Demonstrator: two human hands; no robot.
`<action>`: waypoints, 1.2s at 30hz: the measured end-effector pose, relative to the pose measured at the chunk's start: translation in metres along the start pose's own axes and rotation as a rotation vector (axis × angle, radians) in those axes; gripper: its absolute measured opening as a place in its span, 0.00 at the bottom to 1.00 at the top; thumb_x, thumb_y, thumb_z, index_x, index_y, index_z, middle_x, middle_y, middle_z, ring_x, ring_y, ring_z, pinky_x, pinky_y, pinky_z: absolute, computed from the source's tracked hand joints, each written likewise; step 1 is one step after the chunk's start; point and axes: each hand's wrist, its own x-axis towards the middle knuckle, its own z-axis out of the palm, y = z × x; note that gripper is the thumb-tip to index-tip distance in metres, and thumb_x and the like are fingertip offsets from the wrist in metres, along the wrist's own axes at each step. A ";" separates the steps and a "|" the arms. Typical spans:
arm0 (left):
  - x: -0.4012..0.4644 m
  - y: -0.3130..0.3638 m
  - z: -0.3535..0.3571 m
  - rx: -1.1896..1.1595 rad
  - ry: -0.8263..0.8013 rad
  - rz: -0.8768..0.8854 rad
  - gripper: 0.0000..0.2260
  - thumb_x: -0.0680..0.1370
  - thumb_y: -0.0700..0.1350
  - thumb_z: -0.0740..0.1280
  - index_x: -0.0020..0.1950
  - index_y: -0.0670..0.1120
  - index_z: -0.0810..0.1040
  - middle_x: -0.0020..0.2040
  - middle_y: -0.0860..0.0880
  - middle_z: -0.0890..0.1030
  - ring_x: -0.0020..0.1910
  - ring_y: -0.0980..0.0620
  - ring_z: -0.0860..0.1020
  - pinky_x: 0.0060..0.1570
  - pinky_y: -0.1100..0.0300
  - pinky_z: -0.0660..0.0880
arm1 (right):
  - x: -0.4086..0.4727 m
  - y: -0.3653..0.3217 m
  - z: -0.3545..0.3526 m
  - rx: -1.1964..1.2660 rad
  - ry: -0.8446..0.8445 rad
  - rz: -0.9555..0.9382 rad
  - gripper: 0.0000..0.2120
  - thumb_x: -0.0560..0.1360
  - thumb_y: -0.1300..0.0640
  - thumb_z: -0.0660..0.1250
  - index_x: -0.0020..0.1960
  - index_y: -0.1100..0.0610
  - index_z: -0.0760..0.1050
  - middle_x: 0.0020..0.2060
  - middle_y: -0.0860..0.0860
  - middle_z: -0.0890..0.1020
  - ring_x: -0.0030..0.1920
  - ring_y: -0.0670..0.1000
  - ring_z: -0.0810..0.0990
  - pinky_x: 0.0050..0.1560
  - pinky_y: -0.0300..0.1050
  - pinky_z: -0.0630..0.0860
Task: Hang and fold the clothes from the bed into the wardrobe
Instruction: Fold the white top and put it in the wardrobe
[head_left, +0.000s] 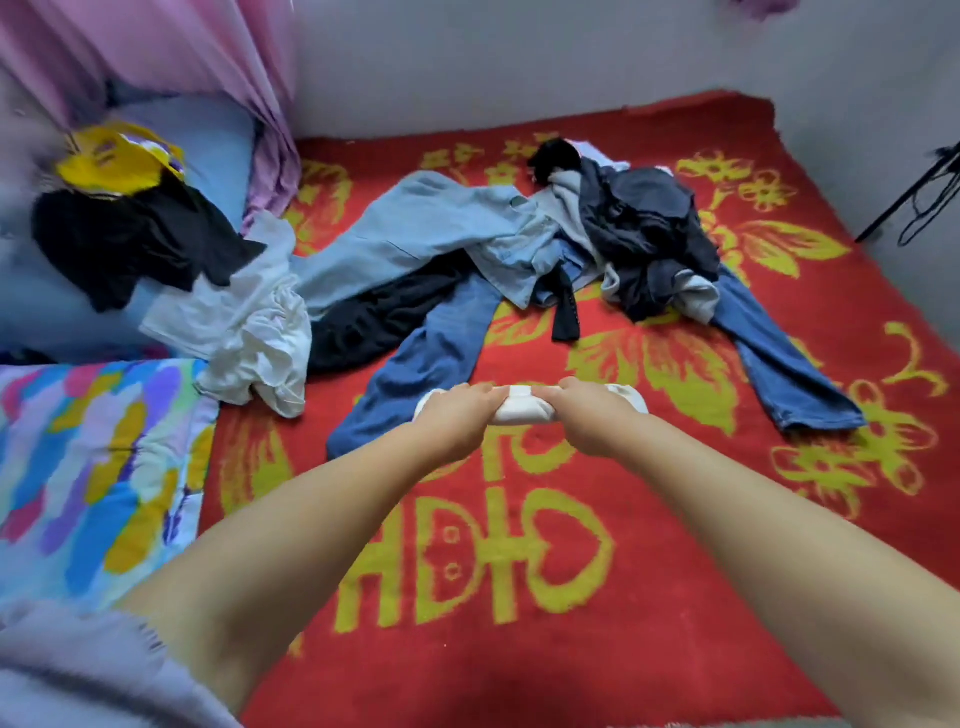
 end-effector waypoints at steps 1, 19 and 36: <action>-0.014 -0.007 -0.015 -0.003 0.006 -0.020 0.25 0.75 0.34 0.59 0.71 0.51 0.66 0.64 0.50 0.74 0.60 0.45 0.74 0.50 0.48 0.74 | -0.006 -0.012 -0.012 -0.016 0.024 -0.036 0.28 0.77 0.64 0.59 0.73 0.46 0.61 0.60 0.57 0.72 0.57 0.62 0.74 0.54 0.57 0.75; -0.356 0.043 -0.036 -0.228 0.224 -0.896 0.26 0.76 0.34 0.58 0.71 0.56 0.66 0.61 0.45 0.74 0.60 0.41 0.74 0.53 0.45 0.74 | -0.145 -0.235 -0.044 -0.567 0.120 -0.921 0.31 0.77 0.66 0.57 0.77 0.48 0.55 0.67 0.56 0.70 0.58 0.56 0.76 0.45 0.46 0.70; -0.676 0.279 0.065 -0.346 0.281 -1.518 0.19 0.77 0.38 0.60 0.67 0.51 0.68 0.56 0.42 0.74 0.56 0.40 0.75 0.47 0.50 0.71 | -0.438 -0.376 0.120 -0.799 0.036 -1.554 0.33 0.76 0.61 0.59 0.77 0.44 0.54 0.69 0.55 0.68 0.66 0.57 0.71 0.65 0.52 0.69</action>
